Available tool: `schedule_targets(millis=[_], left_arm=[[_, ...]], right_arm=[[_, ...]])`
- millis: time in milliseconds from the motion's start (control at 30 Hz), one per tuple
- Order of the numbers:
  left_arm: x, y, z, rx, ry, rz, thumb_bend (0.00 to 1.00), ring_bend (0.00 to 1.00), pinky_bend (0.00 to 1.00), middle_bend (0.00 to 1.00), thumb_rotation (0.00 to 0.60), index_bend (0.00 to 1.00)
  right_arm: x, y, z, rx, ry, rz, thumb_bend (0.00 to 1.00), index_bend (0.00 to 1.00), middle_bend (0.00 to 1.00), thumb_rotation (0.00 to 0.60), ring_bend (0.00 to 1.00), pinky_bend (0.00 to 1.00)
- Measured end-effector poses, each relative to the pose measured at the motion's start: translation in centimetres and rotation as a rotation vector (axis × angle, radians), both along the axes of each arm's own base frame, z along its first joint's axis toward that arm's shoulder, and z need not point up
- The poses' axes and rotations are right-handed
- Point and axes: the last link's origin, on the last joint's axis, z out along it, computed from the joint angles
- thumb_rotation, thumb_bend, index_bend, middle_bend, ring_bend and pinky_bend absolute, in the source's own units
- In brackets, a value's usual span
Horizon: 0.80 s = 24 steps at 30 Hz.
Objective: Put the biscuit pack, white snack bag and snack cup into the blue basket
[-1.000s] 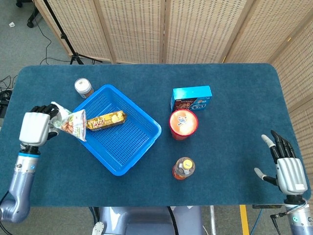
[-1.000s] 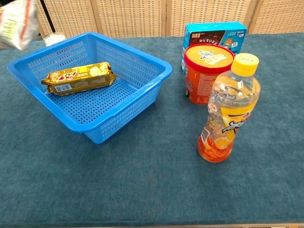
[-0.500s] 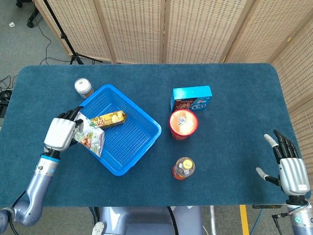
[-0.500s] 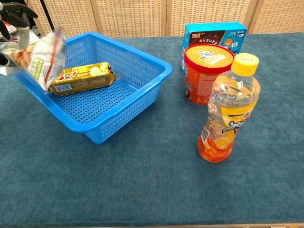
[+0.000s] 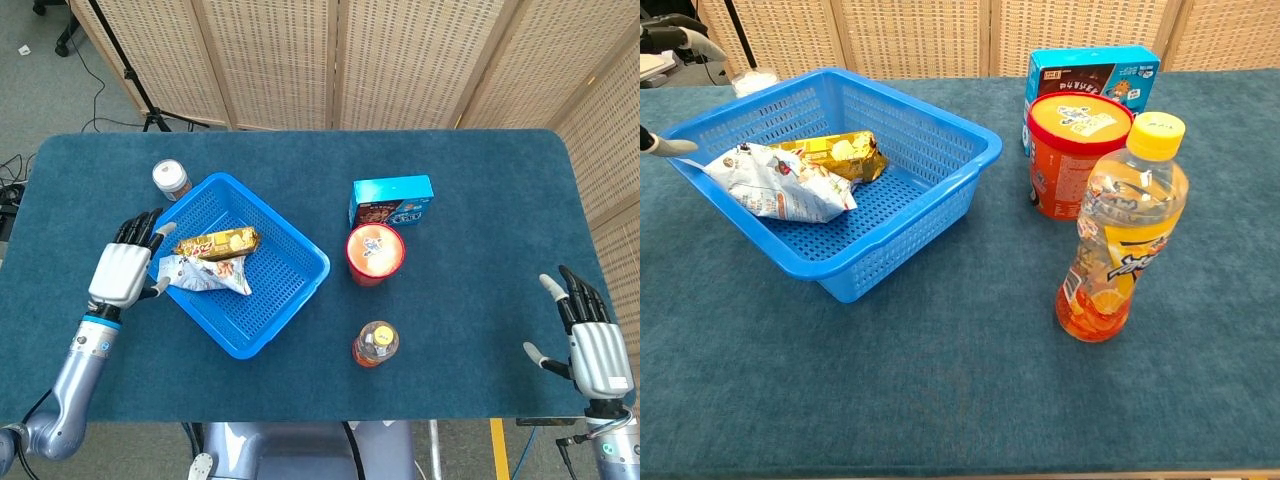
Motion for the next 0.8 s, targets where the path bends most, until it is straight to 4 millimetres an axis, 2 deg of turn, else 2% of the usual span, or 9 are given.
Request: schedule_targets(millis=[133,300,500,667,800], left_arm=[[-1.1,-1.1,0.5,-0.006,-0.060,0.040,0.22,0.00,0.11,0.00,0.600,0.03],[-3.6,-4.4,2.0,0.020,-0.173,0.110,0.22,0.00,0.10,0.00,0.600,0.03],[-5.9,-8.0,3.3,0.080,-0.144,0.099,0.22,0.00,0.07,0.00,0.600,0.03],[-7.0,-9.0,3.6,0.069,-0.071,0.114,0.22,0.00,0.07,0.00,0.600,0.03],[-6.8,-9.5,3.8,0.050,-0.064,0.105,0.23,0.00,0.07,0.00,0.600,0.03]], right_arm=[[-0.1,0.0,-0.1,0.003,0.009,-0.001,0.18,0.11,0.00,0.600,0.00,0.08],[0.0,-0.1,-0.8,0.022,0.042,-0.002,0.16,0.11,0.00,0.600,0.00,0.08],[-0.1,-0.3,-1.9,0.051,0.079,-0.007,0.16,0.11,0.00,0.600,0.00,0.08],[-0.3,-0.6,-2.6,0.066,0.104,-0.017,0.16,0.11,0.00,0.600,0.00,0.08],[-0.4,-0.7,-2.9,0.069,0.116,-0.022,0.16,0.11,0.00,0.600,0.00,0.08]])
